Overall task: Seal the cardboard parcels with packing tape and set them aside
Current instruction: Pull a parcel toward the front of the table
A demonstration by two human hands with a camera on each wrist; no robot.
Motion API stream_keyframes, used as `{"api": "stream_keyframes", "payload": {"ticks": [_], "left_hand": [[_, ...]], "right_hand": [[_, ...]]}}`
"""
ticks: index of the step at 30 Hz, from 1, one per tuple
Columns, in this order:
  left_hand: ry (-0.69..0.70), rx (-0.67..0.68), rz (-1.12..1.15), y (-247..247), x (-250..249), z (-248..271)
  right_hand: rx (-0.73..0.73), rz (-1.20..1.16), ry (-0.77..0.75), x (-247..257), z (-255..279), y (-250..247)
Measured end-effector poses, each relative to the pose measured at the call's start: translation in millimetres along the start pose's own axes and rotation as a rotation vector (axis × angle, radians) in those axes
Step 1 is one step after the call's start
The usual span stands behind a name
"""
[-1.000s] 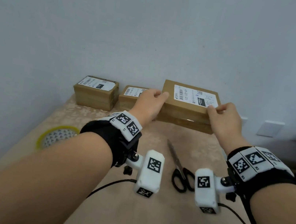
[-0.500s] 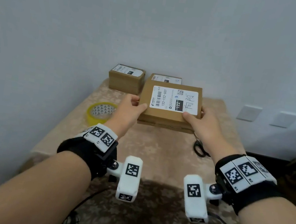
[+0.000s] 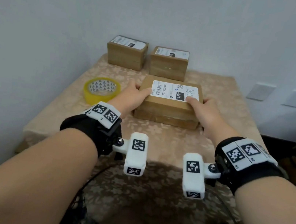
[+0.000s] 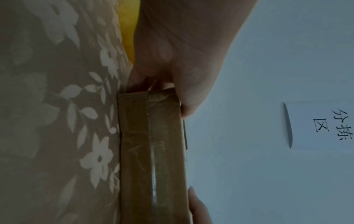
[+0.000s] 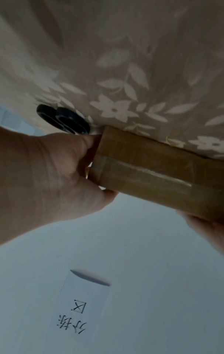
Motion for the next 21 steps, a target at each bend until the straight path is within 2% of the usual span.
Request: {"api": "stream_keyframes", "payload": {"ticks": [3,8,14,18,21], "left_hand": [[0.004,0.045,0.09,0,-3,2],[0.165,0.128,0.18,-5,-21,14],[0.115,0.192,0.194,-3,-18,27],[0.105,0.115,0.241,-10,-25,24],[0.12,0.049,0.275,-16,-34,24]], "right_hand": [[0.028,-0.066,0.002,2,0,-1],[0.083,-0.083,-0.153,24,15,-8],[0.104,-0.282,-0.054,31,36,-15],[0.054,-0.303,-0.063,30,33,-24],[0.059,-0.248,-0.154,35,31,-25]]}}
Point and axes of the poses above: each hand's wrist, its own z-axis away from the middle knuckle, its own y-axis out of the palm, x = y × z, the point moved 9 cm from there along -z, towards the middle knuckle, and after that the axes turned 4 degrees about -x, right-handed, at the moved point
